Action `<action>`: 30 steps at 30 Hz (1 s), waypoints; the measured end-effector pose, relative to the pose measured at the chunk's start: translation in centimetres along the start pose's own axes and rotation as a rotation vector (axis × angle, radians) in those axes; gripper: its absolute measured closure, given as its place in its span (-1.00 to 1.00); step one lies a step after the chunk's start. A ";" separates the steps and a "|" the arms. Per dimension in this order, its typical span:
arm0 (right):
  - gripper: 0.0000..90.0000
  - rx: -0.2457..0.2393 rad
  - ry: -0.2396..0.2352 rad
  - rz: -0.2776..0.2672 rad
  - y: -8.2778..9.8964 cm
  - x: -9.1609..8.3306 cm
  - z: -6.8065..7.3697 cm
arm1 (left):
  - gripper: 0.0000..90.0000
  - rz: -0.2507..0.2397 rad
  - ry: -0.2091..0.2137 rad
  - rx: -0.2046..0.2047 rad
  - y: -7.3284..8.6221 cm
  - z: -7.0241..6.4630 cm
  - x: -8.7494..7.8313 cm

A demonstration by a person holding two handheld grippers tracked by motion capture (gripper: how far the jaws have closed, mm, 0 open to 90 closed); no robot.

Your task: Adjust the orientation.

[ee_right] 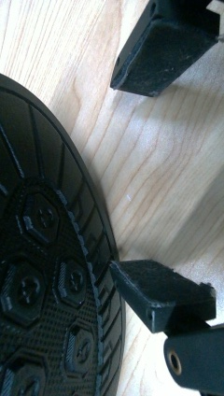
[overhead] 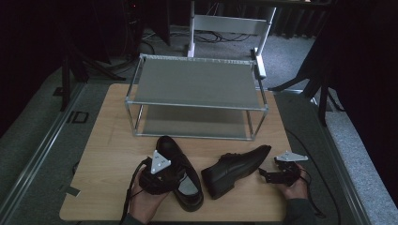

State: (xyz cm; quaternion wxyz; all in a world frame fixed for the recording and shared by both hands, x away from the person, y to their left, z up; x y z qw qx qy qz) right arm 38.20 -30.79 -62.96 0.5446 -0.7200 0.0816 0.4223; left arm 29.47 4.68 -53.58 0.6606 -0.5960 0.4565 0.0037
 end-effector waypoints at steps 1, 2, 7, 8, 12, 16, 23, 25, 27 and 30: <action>-0.76 0.002 0.000 0.001 0.0 0.0 0.0 | -0.17 0.007 -0.001 0.004 0.1 -0.1 0.2; -0.76 0.000 0.000 0.001 0.0 0.0 0.0 | -0.17 0.015 -0.003 0.007 0.3 -0.1 0.4; -0.76 0.000 0.000 0.001 0.0 0.0 0.0 | -0.14 0.038 -0.045 0.022 0.8 0.0 1.2; -0.76 0.000 0.000 0.001 0.0 0.0 0.0 | -0.13 0.038 -0.045 0.022 0.8 0.0 1.2; -0.76 0.000 0.000 0.001 0.0 0.0 0.0 | -0.11 0.084 -0.100 0.020 1.6 0.9 1.5; -0.76 0.000 0.000 0.001 0.0 0.0 0.0 | -0.11 0.082 -0.081 -0.004 2.1 1.5 1.3; -0.76 0.000 0.000 0.001 0.0 0.0 0.0 | 0.04 0.081 -0.078 0.021 2.0 2.2 0.6; -0.76 0.000 0.000 0.001 0.0 0.0 0.0 | 0.12 0.083 -0.077 0.025 2.1 2.6 0.3; -0.76 -0.001 0.000 0.001 0.0 0.0 0.0 | 0.22 0.081 -0.076 0.029 2.2 2.9 0.2; -0.76 0.000 0.000 0.001 0.0 0.0 0.0 | 0.30 0.079 -0.086 0.041 2.3 3.0 0.0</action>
Point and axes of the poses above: each handheld gripper's, and its own axes: x roughly forward along the jaws, y roughly out of its underside, z roughly to its left, the point moved 10 cm from there along x, roughly forward along the jaws, and after that the axes turned 4 degrees about y, right-handed, at the moved point
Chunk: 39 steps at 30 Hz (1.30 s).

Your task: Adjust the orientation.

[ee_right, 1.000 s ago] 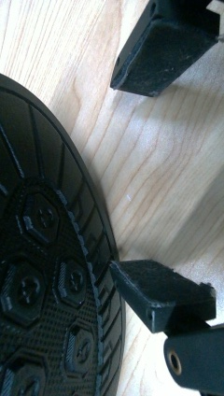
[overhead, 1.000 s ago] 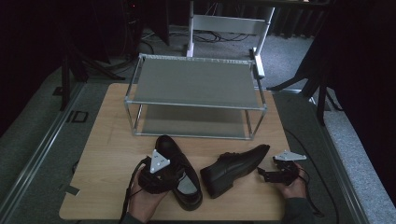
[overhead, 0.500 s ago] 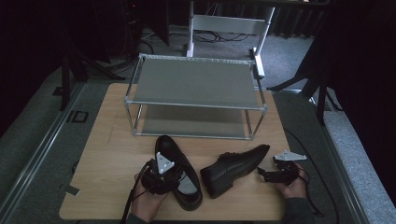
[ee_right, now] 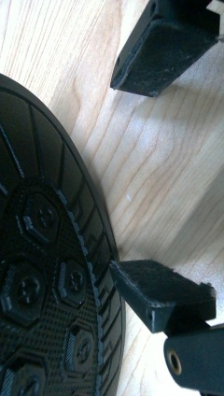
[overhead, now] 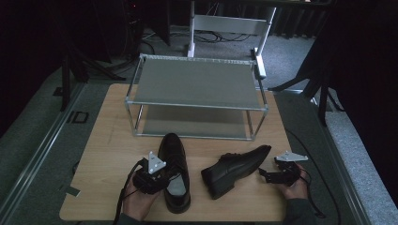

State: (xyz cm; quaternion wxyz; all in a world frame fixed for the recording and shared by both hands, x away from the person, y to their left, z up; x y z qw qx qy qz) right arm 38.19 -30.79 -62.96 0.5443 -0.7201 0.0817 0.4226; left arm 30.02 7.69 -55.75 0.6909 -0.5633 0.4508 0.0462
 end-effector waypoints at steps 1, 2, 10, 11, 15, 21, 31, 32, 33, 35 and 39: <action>-0.76 0.000 0.000 0.000 0.0 0.0 0.0 | 0.31 0.000 -0.001 0.001 0.0 0.0 0.0; -0.76 0.000 0.000 0.000 0.0 0.0 0.0 | 0.32 0.000 -0.002 0.004 0.1 0.0 -0.1; -0.76 0.000 0.000 0.000 0.0 0.0 0.0 | 0.37 0.001 -0.014 -0.010 0.3 0.7 -0.5; -0.76 0.000 0.000 0.000 0.0 0.0 0.0 | 0.38 -0.001 -0.013 -0.014 0.3 0.8 -0.5; -0.76 0.000 0.000 0.000 0.0 0.0 0.0 | 0.37 -0.001 -0.018 -0.027 0.5 1.3 -0.7; -0.76 0.000 0.001 0.000 0.0 0.0 0.0 | 0.34 -0.017 -0.024 -0.052 0.5 2.1 -0.6; -0.50 0.046 0.011 0.037 -0.2 -0.8 0.7 | 0.39 -0.033 -0.015 -0.050 0.2 2.3 -0.2; -0.48 0.050 0.004 0.031 -0.5 -1.2 1.0 | 0.40 -0.032 -0.015 -0.049 0.2 2.2 -0.2; -0.49 0.039 0.011 0.025 -0.8 -1.5 1.2 | 0.41 -0.031 -0.016 -0.047 0.2 2.2 -0.2; -0.51 0.033 0.013 -0.006 -1.6 -2.5 1.7 | 0.41 -0.028 -0.016 -0.045 0.2 2.2 -0.2; -0.58 0.045 0.027 -0.075 -3.3 -4.3 2.0 | 0.41 -0.035 -0.009 -0.053 -0.1 2.2 0.1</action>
Point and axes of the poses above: each handheld gripper's, and its own axes: x roughly forward along the jaws, y roughly out of its underside, z roughly to its left, the point moved 10 cm from there along x, roughly forward along the jaws, and after that the axes turned 4 degrees about y, right-handed, at the moved point
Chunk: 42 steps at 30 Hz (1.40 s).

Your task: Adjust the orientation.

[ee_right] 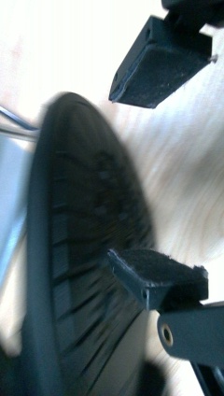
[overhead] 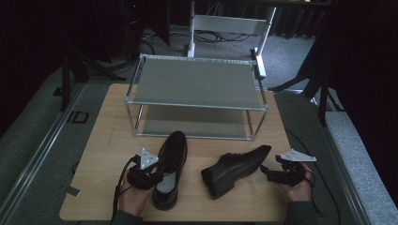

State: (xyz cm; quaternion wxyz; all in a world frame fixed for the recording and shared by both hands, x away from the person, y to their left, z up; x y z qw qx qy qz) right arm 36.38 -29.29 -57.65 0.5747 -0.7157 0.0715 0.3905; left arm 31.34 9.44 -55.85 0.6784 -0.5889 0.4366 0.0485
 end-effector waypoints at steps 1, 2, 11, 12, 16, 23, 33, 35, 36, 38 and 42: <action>-0.58 0.006 -0.003 -0.017 -0.5 -0.4 0.1 | 0.41 0.000 0.003 -0.004 -0.1 0.0 0.1; -0.60 0.013 -0.004 -0.036 -1.2 -0.8 0.3 | 0.41 0.000 0.003 -0.006 -0.1 0.0 0.1; -0.68 0.002 0.004 -0.066 -4.2 -2.2 1.3 | 0.24 -0.007 0.032 -0.042 0.1 0.2 0.2; -0.69 0.006 -0.006 -0.079 -4.5 -2.5 1.5 | 0.23 -0.008 0.034 -0.043 0.1 0.2 0.2; -0.69 0.046 -0.003 -0.104 -6.0 -2.2 1.8 | 0.21 -0.009 0.037 -0.053 0.1 0.2 0.2; -0.67 0.110 0.033 -0.024 -5.4 0.1 1.4 | 0.19 -0.010 0.045 -0.054 0.2 0.2 0.1; -0.57 0.286 -0.126 -0.011 -3.0 -1.4 0.8 | 0.19 -0.009 0.048 -0.053 0.2 0.2 0.1; -0.56 0.305 -0.142 -0.012 -2.4 -1.9 0.7 | 0.19 -0.008 0.047 -0.053 0.2 0.2 0.1; -0.55 0.314 -0.149 -0.014 -2.0 -2.1 0.6 | 0.19 -0.008 0.048 -0.053 0.3 0.2 0.1; -0.54 0.331 -0.160 -0.013 -1.4 -2.6 0.5 | 0.19 -0.007 0.048 -0.052 0.3 0.2 0.1; -0.51 0.347 -0.172 -0.016 -0.4 -3.1 0.3 | 0.19 -0.004 0.047 -0.050 0.4 0.1 0.1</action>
Point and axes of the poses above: each handheld gripper's, and its own axes: x roughly forward along the jaws, y roughly out of its underside, z roughly to its left, the point moved 10 cm from there along x, roughly forward along the jaws, and after that the axes turned 4 degrees about y, right-handed, at the moved point
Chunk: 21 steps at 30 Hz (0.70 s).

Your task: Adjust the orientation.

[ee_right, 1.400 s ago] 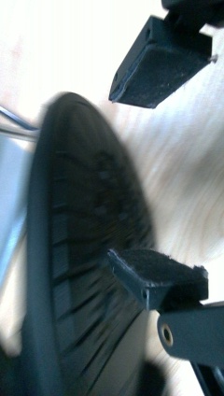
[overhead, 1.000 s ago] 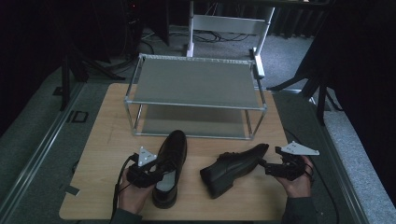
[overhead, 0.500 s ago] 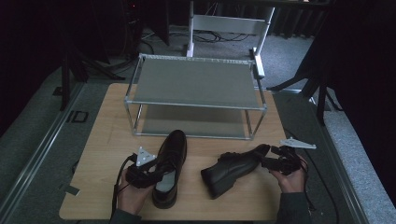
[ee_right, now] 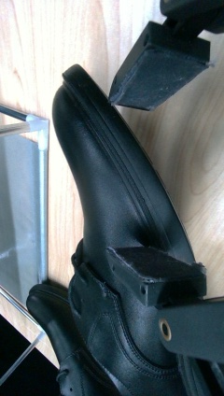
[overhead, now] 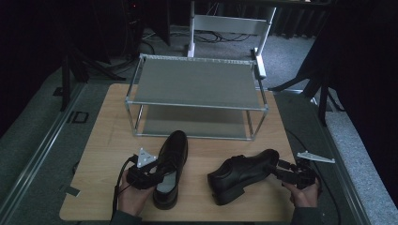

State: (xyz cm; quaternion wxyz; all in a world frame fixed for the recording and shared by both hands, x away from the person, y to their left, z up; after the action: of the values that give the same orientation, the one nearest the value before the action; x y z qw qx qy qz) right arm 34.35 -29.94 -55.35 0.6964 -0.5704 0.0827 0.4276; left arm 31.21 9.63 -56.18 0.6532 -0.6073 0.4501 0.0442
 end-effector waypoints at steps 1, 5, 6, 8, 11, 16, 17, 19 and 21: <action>-0.51 0.003 -0.002 -0.001 0.1 -0.1 -0.1 | 0.19 -0.001 0.001 0.001 0.0 0.0 0.0; -0.48 0.012 -0.012 0.011 1.0 -0.6 -0.5 | 0.19 0.001 0.003 0.002 0.2 0.0 -0.1; -0.47 0.016 -0.012 0.015 1.3 -0.8 -0.6 | 0.19 0.009 0.002 0.004 0.3 0.1 0.0; -0.47 0.024 -0.018 0.021 1.7 -1.0 -0.9 | 0.19 0.010 0.000 0.001 0.3 0.1 0.1; -0.47 0.032 -0.022 0.031 2.1 -1.0 -1.1 | 0.19 0.009 -0.001 -0.001 0.3 0.1 0.1; -0.44 0.014 0.043 0.085 3.3 -1.0 -2.5 | 0.19 0.010 -0.002 0.000 0.3 0.1 0.1; -0.43 0.006 0.061 0.102 3.7 -0.9 -2.8 | 0.19 0.011 -0.003 0.001 0.3 0.1 0.1; -0.43 0.033 0.028 0.094 4.0 -0.5 -2.8 | 0.20 0.011 -0.002 0.000 0.3 0.1 0.1; -0.44 0.039 0.027 0.090 4.0 -0.4 -2.9 | 0.20 0.012 -0.002 0.001 0.3 0.1 0.1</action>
State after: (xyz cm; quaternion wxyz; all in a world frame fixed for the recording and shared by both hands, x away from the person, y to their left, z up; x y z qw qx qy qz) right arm 32.45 -32.68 -58.95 0.6862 -0.5583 0.1257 0.4491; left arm 31.14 9.76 -56.53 0.6535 -0.6044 0.4531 0.0483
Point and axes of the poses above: each handheld gripper's, and its own axes: x roughly forward along the jaws, y roughly out of its underside, z roughly to its left, the point moved 10 cm from there along x, roughly forward along the jaws, and after that the axes turned 4 degrees about y, right-handed, at the moved point
